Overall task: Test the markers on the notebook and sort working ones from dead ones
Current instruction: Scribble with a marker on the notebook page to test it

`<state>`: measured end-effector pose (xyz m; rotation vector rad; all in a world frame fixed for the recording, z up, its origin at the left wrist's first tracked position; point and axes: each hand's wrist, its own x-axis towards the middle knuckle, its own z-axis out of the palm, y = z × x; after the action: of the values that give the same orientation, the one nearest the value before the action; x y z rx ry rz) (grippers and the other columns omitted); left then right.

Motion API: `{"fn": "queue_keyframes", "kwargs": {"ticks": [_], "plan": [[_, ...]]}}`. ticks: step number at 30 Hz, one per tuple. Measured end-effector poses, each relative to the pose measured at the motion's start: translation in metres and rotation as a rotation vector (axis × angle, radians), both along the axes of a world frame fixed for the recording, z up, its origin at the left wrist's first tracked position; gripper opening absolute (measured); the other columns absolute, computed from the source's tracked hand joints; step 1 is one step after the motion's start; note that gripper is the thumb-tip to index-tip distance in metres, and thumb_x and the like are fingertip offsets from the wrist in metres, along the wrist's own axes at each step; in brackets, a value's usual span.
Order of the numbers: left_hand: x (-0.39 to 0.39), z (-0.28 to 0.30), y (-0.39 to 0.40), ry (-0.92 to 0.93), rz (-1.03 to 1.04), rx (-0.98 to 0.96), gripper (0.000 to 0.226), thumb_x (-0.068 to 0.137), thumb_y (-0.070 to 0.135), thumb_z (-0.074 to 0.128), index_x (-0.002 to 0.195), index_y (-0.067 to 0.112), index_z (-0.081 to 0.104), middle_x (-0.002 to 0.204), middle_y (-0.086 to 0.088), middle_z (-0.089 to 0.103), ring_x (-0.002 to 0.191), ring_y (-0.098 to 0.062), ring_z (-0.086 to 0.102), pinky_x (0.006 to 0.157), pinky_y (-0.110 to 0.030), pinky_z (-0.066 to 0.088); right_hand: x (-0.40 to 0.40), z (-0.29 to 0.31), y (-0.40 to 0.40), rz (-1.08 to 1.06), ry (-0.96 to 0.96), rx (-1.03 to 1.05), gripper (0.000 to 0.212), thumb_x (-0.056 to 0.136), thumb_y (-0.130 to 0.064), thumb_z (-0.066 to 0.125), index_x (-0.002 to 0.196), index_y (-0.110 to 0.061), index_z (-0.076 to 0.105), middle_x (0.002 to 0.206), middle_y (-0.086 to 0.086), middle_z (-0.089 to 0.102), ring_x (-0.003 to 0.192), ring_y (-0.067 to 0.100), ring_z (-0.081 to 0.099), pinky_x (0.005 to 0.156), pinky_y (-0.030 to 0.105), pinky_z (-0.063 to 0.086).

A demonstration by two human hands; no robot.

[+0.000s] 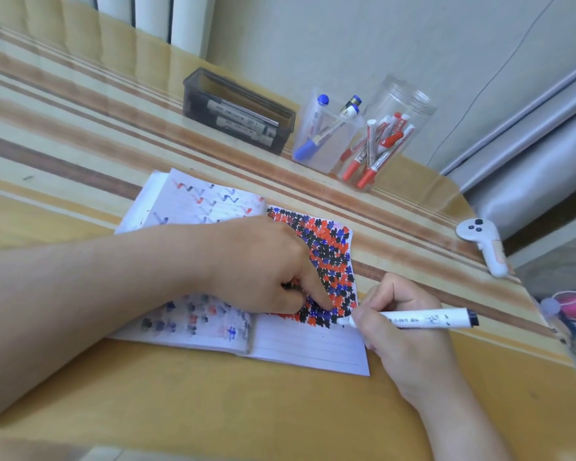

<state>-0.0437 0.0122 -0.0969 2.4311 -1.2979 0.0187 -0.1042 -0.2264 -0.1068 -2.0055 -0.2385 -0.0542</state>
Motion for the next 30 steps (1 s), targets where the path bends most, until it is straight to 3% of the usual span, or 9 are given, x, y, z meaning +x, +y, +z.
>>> {"fn": "queue_keyframes", "kwargs": {"ticks": [3,7,14,19,22,27,30], "plan": [[0.0005,-0.0001,0.0001,-0.001,-0.003,0.010,0.039,0.095,0.039,0.057,0.127,0.061,0.061,0.068,0.028,0.038,0.078,0.023,0.039,0.081,-0.018,0.033,-0.0008,0.0001,0.0003,-0.006,-0.018,-0.041,0.026,0.069,-0.033,0.069,0.061,-0.018,0.050,0.061,0.019,0.051,0.057,0.026,0.043,0.056,0.041,0.037],[0.0001,-0.0003,-0.0003,-0.006,-0.002,0.004,0.039,0.095,0.040,0.056,0.128,0.061,0.061,0.069,0.025,0.039,0.077,0.018,0.040,0.086,-0.021,0.039,-0.0010,-0.0003,0.0025,-0.034,-0.048,-0.108,0.027,0.068,-0.034,0.066,0.062,-0.016,0.047,0.064,0.022,0.049,0.062,0.042,0.042,0.053,0.054,0.039],[0.0005,-0.0013,0.0005,0.004,-0.002,-0.014,0.039,0.095,0.039,0.056,0.127,0.060,0.062,0.066,0.024,0.040,0.079,0.020,0.040,0.082,-0.020,0.033,-0.0014,-0.0003,0.0002,-0.046,-0.052,-0.086,0.026,0.069,-0.033,0.067,0.060,-0.020,0.046,0.058,0.013,0.050,0.057,0.031,0.041,0.053,0.045,0.035],[0.0004,-0.0009,0.0007,0.001,-0.002,-0.005,0.038,0.095,0.043,0.053,0.128,0.061,0.060,0.070,0.024,0.041,0.076,0.016,0.041,0.085,-0.025,0.043,-0.0008,-0.0007,0.0024,-0.037,-0.044,-0.128,0.026,0.067,-0.032,0.065,0.060,-0.017,0.044,0.061,0.017,0.048,0.057,0.030,0.040,0.050,0.052,0.036],[0.0010,-0.0015,0.0012,-0.005,0.004,0.001,0.038,0.096,0.044,0.054,0.129,0.061,0.060,0.070,0.024,0.041,0.076,0.017,0.041,0.088,-0.025,0.044,0.0003,-0.0015,0.0020,-0.051,-0.066,-0.139,0.024,0.064,-0.029,0.061,0.061,-0.014,0.042,0.061,0.017,0.047,0.061,0.040,0.040,0.053,0.055,0.039],[-0.0001,0.0000,0.0018,0.009,0.006,0.010,0.039,0.094,0.046,0.050,0.128,0.064,0.058,0.071,0.025,0.042,0.076,0.011,0.044,0.091,-0.032,0.049,-0.0021,0.0006,0.0015,-0.062,-0.068,-0.074,0.027,0.067,-0.032,0.066,0.061,-0.015,0.047,0.060,0.014,0.053,0.058,0.033,0.043,0.054,0.045,0.038],[-0.0001,0.0015,0.0017,0.008,0.004,0.022,0.039,0.095,0.045,0.050,0.128,0.063,0.058,0.071,0.024,0.042,0.076,0.007,0.044,0.086,-0.027,0.046,-0.0006,-0.0008,0.0009,-0.047,-0.047,-0.097,0.028,0.068,-0.034,0.068,0.062,-0.015,0.048,0.063,0.019,0.053,0.061,0.039,0.044,0.054,0.051,0.039]]}}
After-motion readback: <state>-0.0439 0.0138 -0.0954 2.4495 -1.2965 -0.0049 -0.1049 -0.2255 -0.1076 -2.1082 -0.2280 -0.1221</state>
